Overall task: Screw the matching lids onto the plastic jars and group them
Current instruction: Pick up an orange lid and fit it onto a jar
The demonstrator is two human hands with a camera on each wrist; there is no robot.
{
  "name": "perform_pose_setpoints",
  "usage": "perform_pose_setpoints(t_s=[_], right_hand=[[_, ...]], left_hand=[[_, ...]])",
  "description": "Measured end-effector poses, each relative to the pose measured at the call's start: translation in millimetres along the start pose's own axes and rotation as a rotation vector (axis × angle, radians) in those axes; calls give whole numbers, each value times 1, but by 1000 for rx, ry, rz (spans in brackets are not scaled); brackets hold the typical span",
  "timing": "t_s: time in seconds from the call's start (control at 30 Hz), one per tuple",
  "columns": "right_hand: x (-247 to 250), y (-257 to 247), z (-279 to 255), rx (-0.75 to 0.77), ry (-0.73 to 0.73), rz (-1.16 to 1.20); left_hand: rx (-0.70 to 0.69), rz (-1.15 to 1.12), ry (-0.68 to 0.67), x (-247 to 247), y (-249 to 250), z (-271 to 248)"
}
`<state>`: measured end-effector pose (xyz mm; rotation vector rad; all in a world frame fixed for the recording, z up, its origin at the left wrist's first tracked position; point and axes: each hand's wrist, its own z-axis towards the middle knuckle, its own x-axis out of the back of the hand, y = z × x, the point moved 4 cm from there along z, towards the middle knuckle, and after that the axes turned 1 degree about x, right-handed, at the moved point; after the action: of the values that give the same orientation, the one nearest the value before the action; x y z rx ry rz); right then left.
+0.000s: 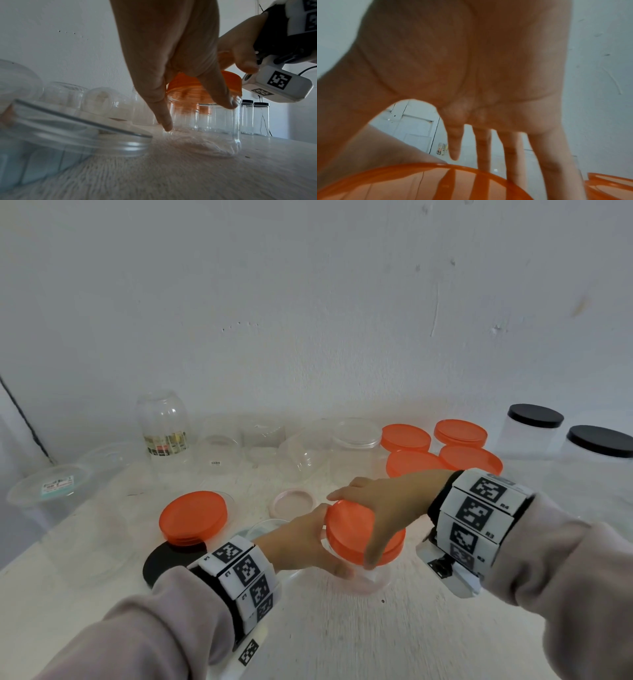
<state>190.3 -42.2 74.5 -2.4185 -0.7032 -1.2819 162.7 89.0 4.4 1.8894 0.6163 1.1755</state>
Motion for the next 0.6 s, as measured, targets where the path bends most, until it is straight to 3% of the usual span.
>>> perform_pose_setpoints(t_s=[0.4, 0.6], right_hand=[[-3, 10, 6, -22, 46, -23], [0, 4, 6, 115, 8, -23]], left_hand=[[61, -1, -29, 0, -7, 4], [71, -35, -58, 0, -6, 5]])
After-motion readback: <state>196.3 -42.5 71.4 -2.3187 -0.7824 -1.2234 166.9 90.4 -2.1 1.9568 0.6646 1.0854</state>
